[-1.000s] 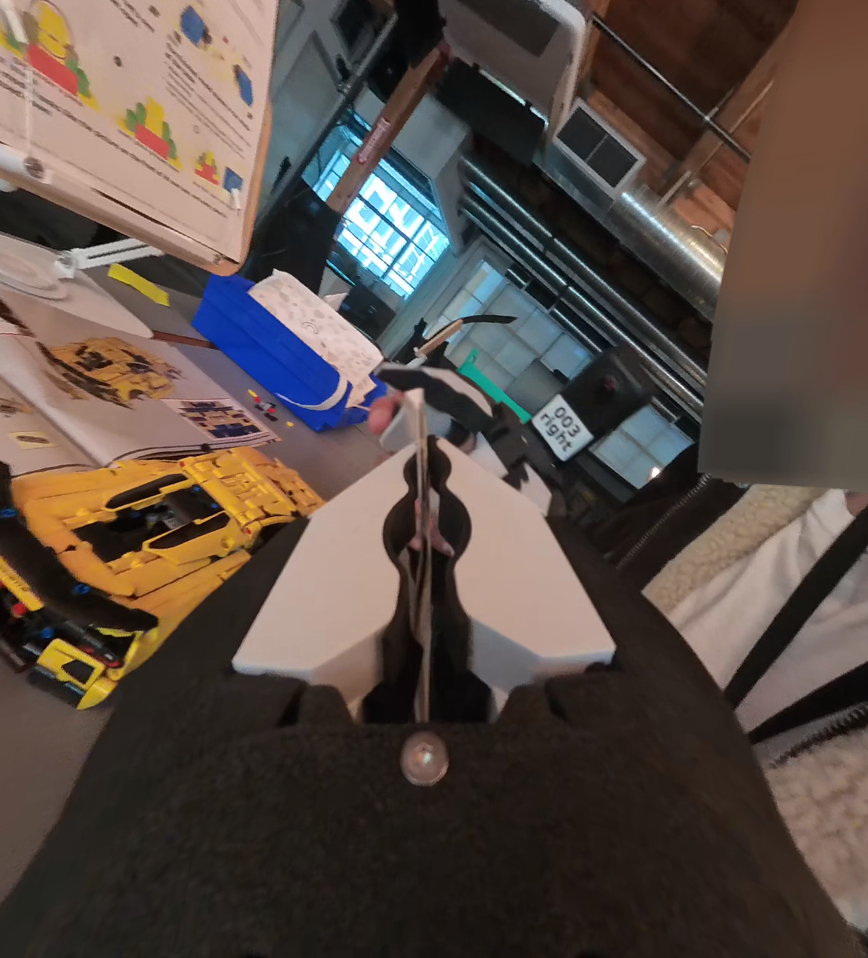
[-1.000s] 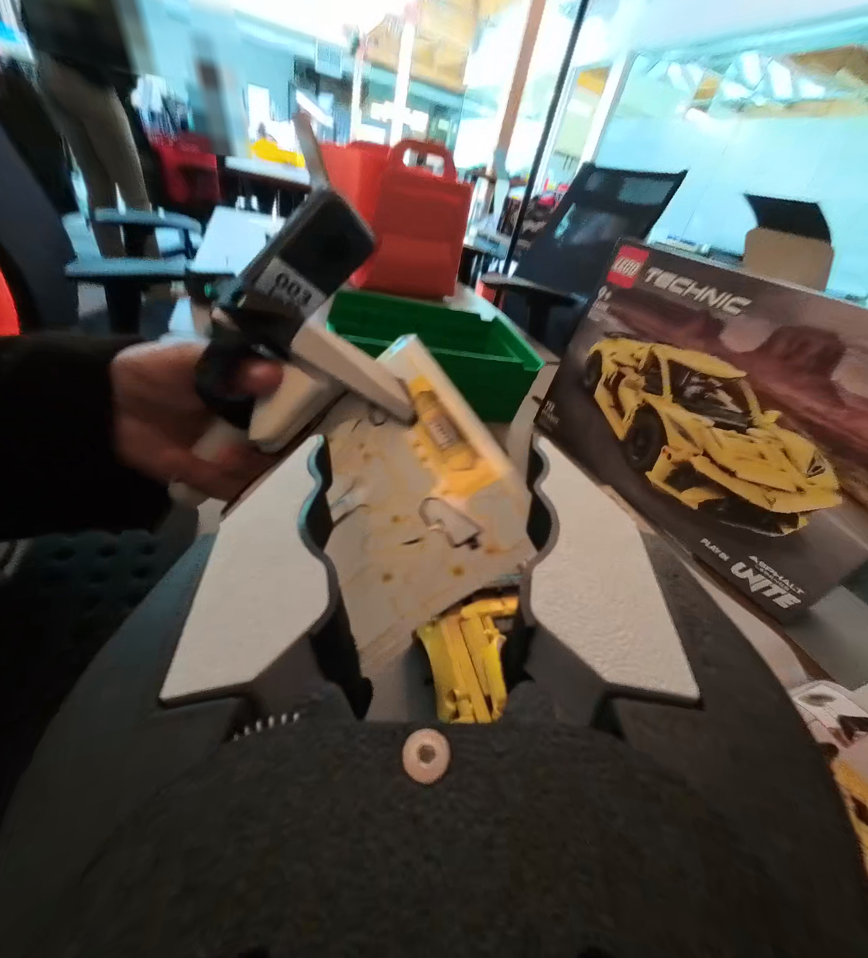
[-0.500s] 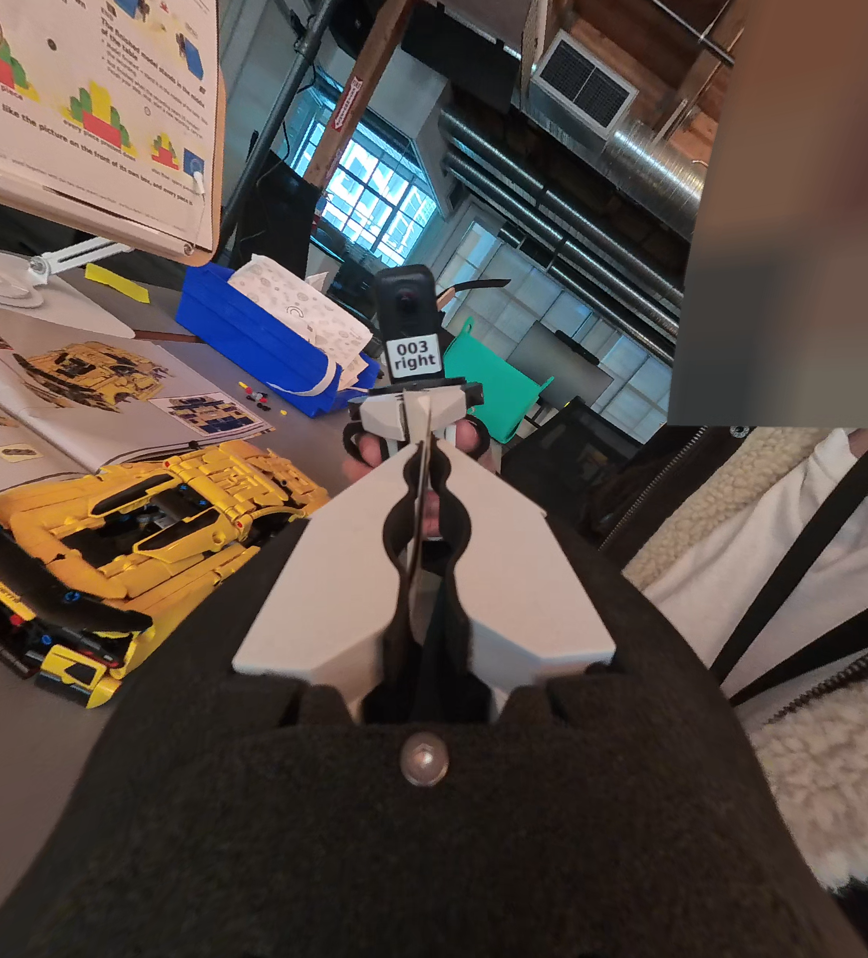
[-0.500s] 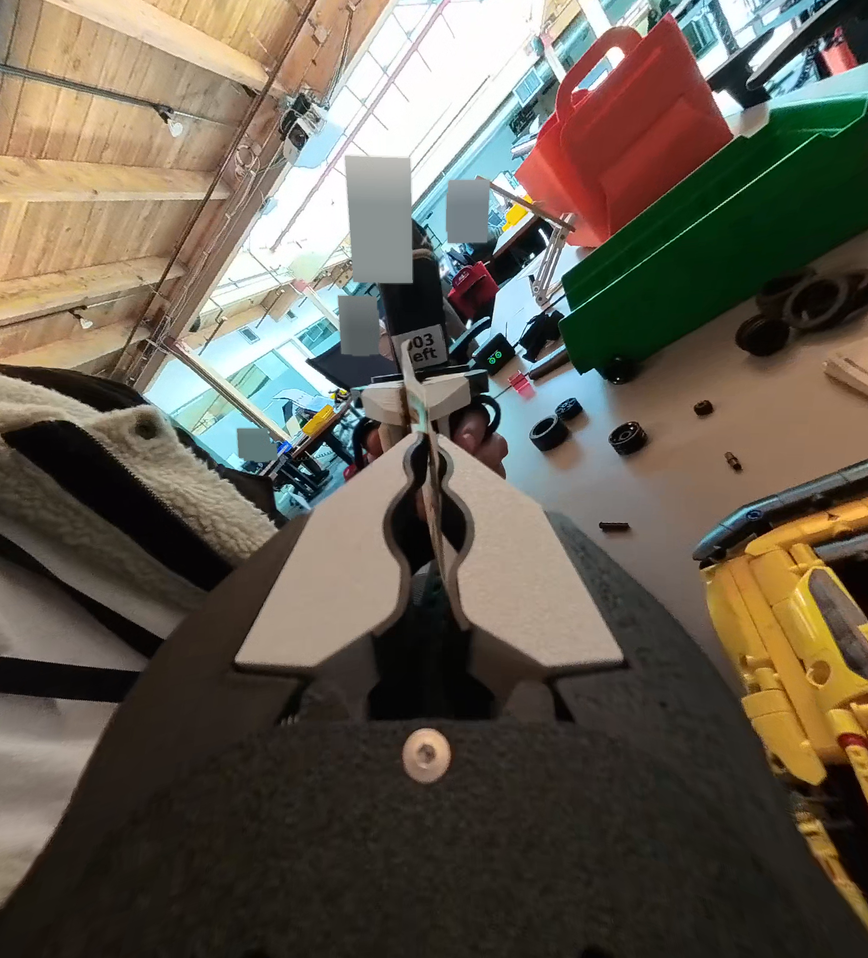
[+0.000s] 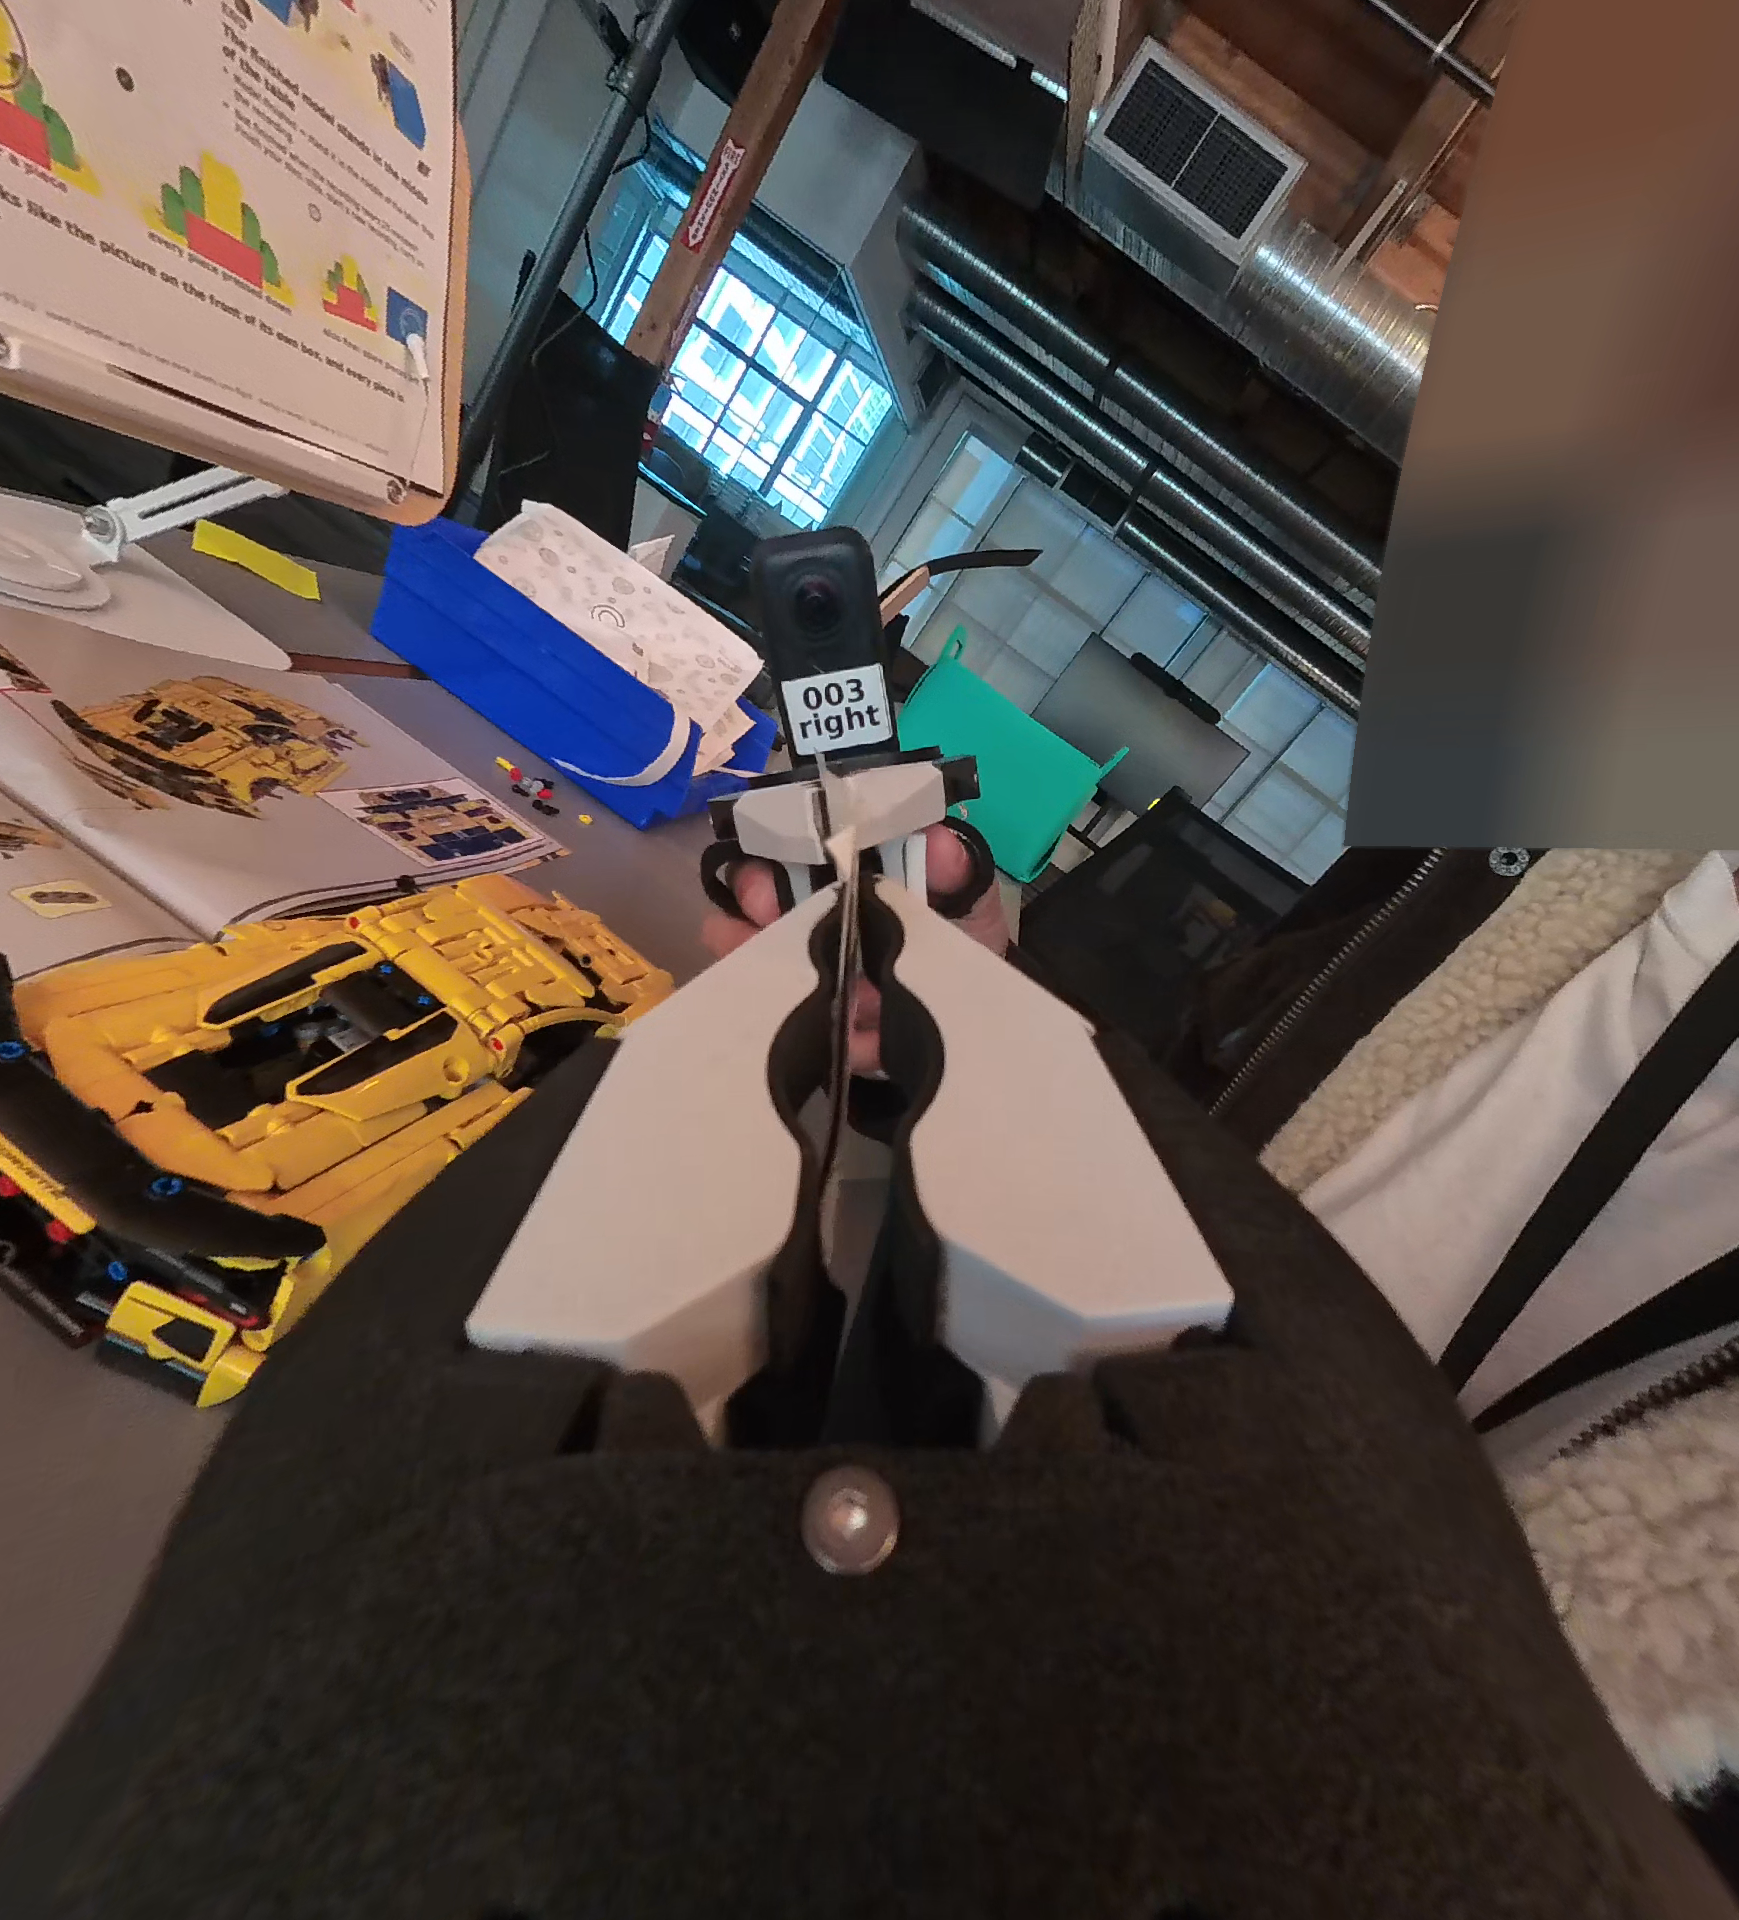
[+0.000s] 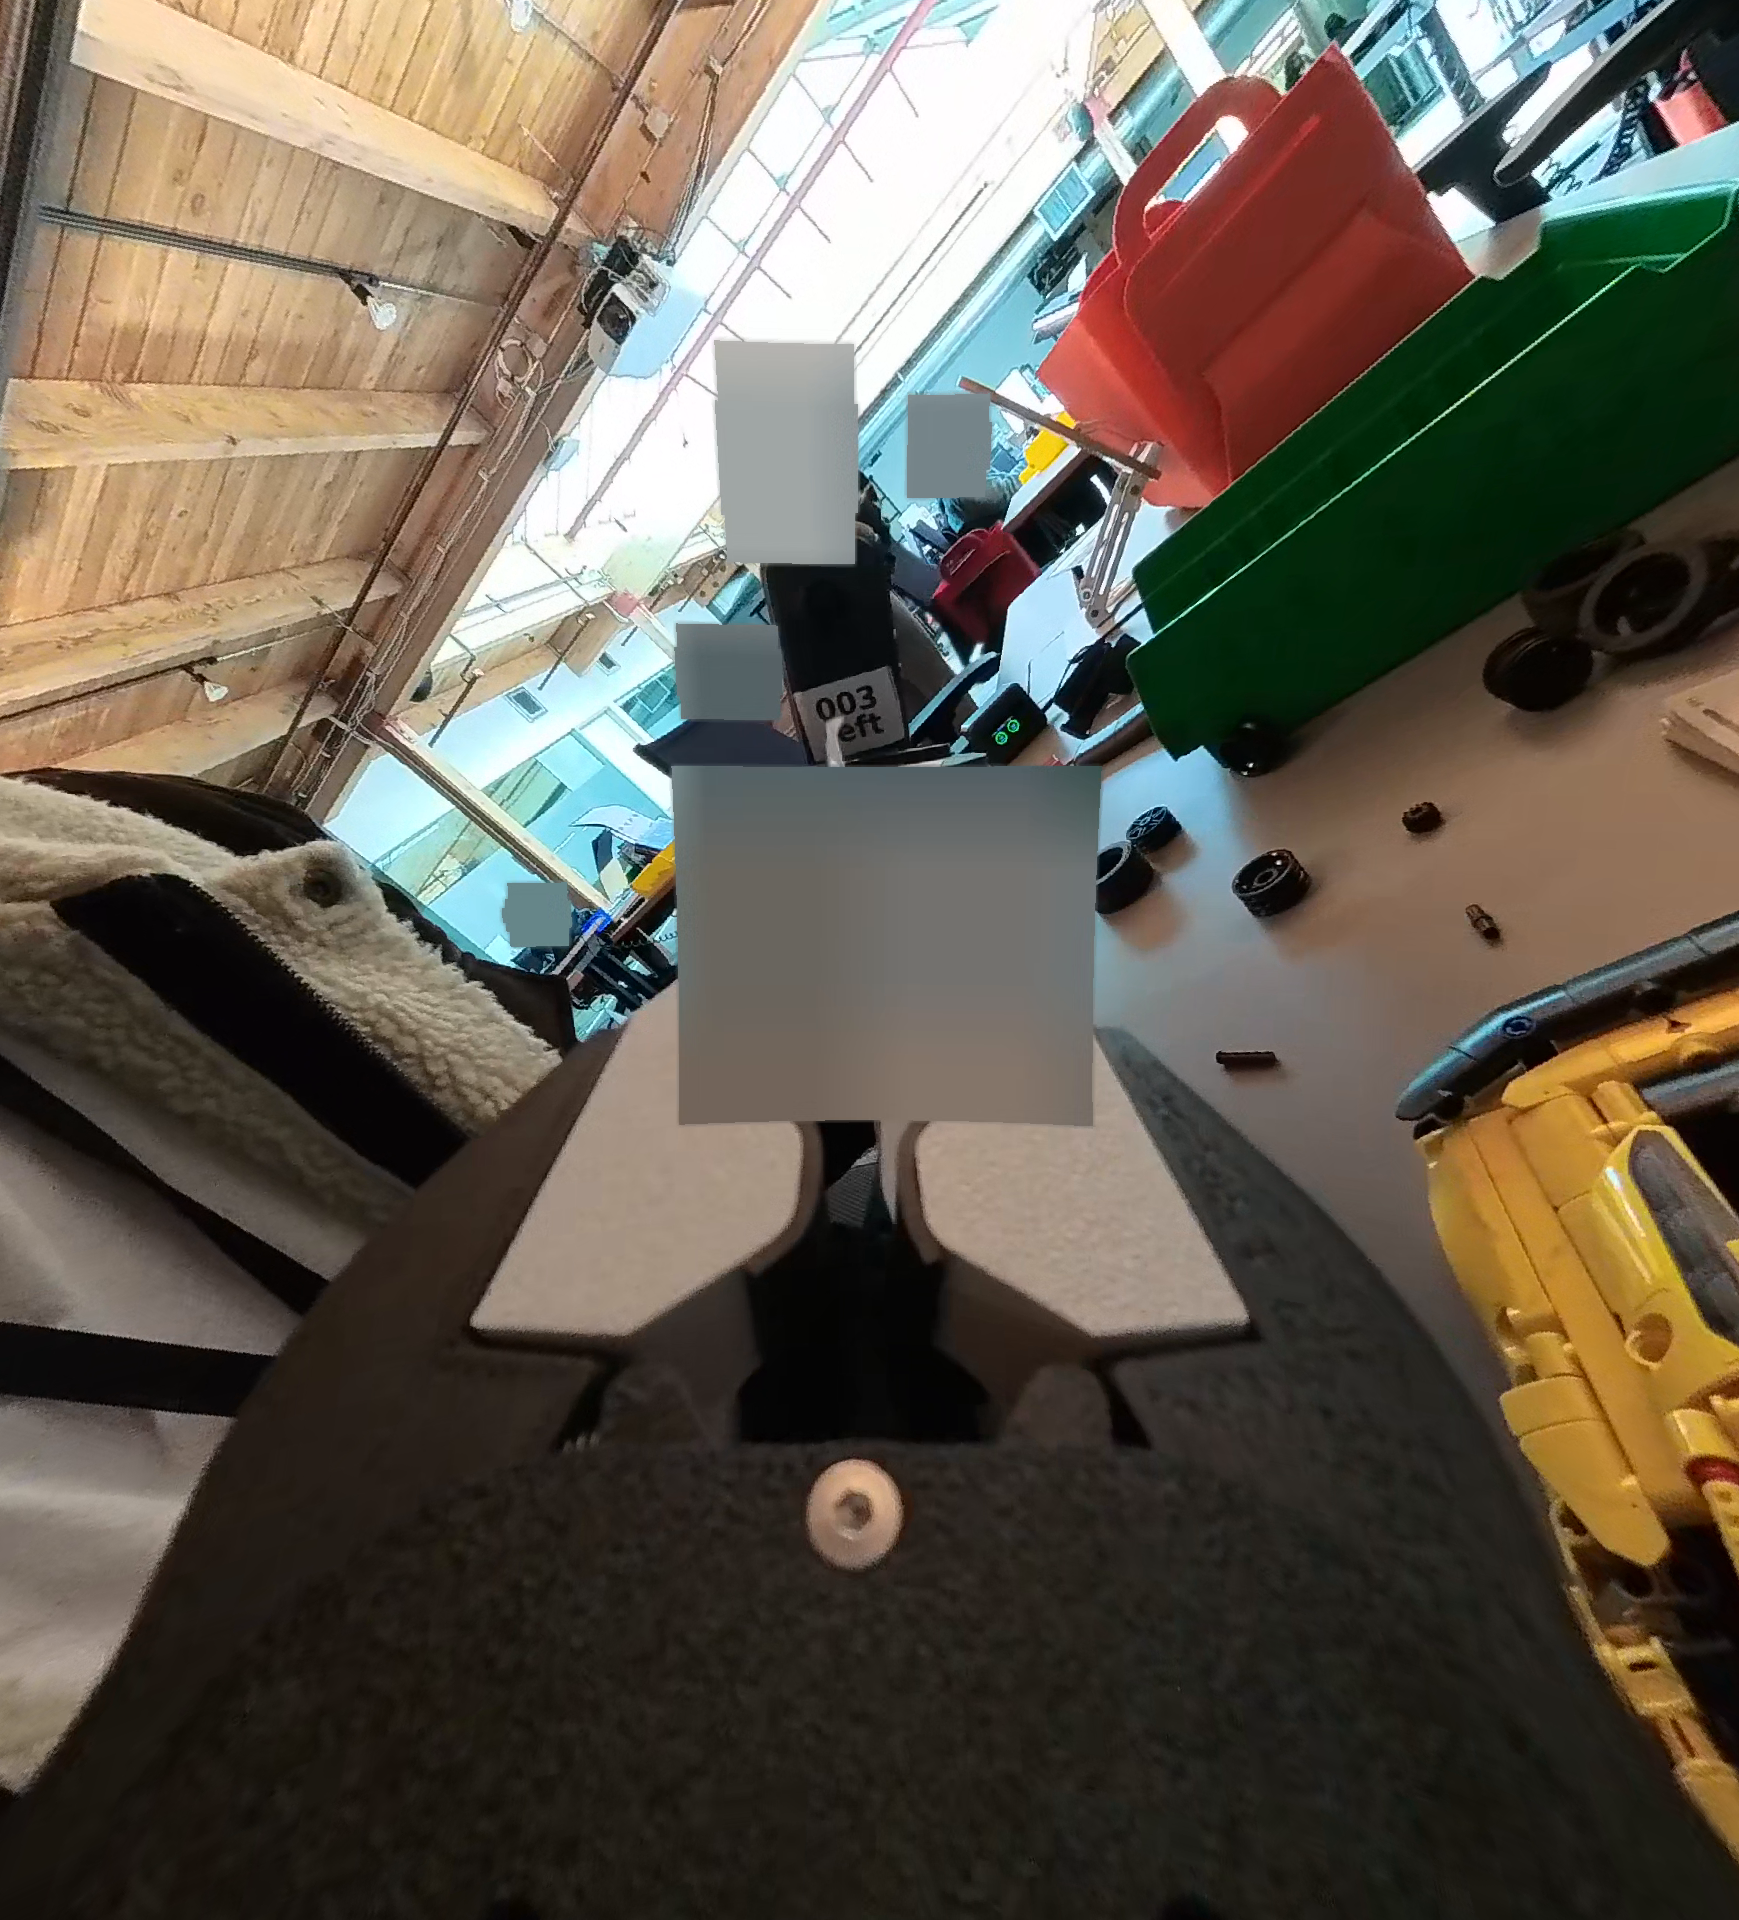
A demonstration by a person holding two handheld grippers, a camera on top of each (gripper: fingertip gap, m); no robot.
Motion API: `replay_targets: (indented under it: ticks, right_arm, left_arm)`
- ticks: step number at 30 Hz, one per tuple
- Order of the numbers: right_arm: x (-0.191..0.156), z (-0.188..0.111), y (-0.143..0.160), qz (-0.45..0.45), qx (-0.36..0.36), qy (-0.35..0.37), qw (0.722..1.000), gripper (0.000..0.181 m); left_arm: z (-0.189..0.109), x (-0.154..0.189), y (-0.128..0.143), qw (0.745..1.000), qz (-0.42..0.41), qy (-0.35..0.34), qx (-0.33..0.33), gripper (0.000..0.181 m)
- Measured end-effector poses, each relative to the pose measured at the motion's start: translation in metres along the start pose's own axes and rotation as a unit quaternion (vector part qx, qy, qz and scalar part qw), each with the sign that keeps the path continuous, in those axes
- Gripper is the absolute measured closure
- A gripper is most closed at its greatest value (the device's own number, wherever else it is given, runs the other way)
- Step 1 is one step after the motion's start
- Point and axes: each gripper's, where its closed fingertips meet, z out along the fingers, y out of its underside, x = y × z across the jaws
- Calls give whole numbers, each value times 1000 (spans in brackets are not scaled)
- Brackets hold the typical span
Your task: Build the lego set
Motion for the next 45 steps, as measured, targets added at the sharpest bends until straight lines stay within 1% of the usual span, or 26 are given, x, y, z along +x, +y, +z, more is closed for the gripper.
replay_targets:
  ticks: [7,10,11,12,14,16,17,19,20,22,24,25,28,30,34,36,40,42,45]
  right_arm:
    - [3,-1,1,23,5,-12,1000,181]
    - [8,-4,-5,38,31,-16,999,180]
    - [10,-8,-13,34,58,-13,998,165]
    - [13,-14,-22,23,87,-5,996,157]
    - [19,-29,-35,-29,117,40,992,160]
    - [16,-37,-42,-135,120,102,978,155]
    - [5,-35,-42,-201,113,117,966,151]
    - [-18,-17,-24,-312,50,125,940,151]
    - [-23,-5,-11,-343,8,133,930,148]
    - [-17,13,6,-376,-52,166,910,128]
    - [-7,22,12,-404,-72,193,891,121]
    - [-6,25,14,-403,-73,190,892,121]
    - [-11,31,25,-358,-88,144,918,123]
    - [-19,32,26,-331,-78,111,934,128]
    - [-29,29,24,-242,-59,44,968,141]
    - [-35,28,22,-190,-41,3,981,142]
    - [-39,24,20,-127,-29,-41,991,146]
    - [-36,23,19,-110,-29,-43,993,160]
    - [-34,18,14,-84,-16,-60,994,173]
  left_arm:
    - [-2,-8,2,1000,2,-22,-9,181]
    - [-2,-10,2,1000,-8,-25,-10,181]
    - [-3,-12,2,999,-12,-30,-10,181]
    - [-4,-15,2,999,-17,-36,-8,181]
    - [-8,-18,0,999,-31,-36,2,181]
    - [-11,-20,-1,998,-44,-35,11,181]
    - [-12,-22,-1,998,-47,-36,12,181]
    - [-12,-23,-1,998,-48,-38,12,181]
    - [-11,-22,-1,998,-48,-35,11,181]
    - [-7,-18,0,999,-38,-26,4,181]
    - [-4,-10,1,1000,-21,-12,-6,181]
    - [-2,-5,2,1000,-13,-5,-10,181]
    - [-1,5,2,1000,0,14,-13,181]
    - [-2,9,1,1000,8,22,-12,181]
    - [-1,18,1,999,17,46,-10,181]
    - [1,22,2,998,23,56,-10,181]
    - [1,27,5,997,33,68,-17,181]
    - [2,30,7,996,38,73,-21,181]
    - [4,31,10,996,46,69,-31,181]
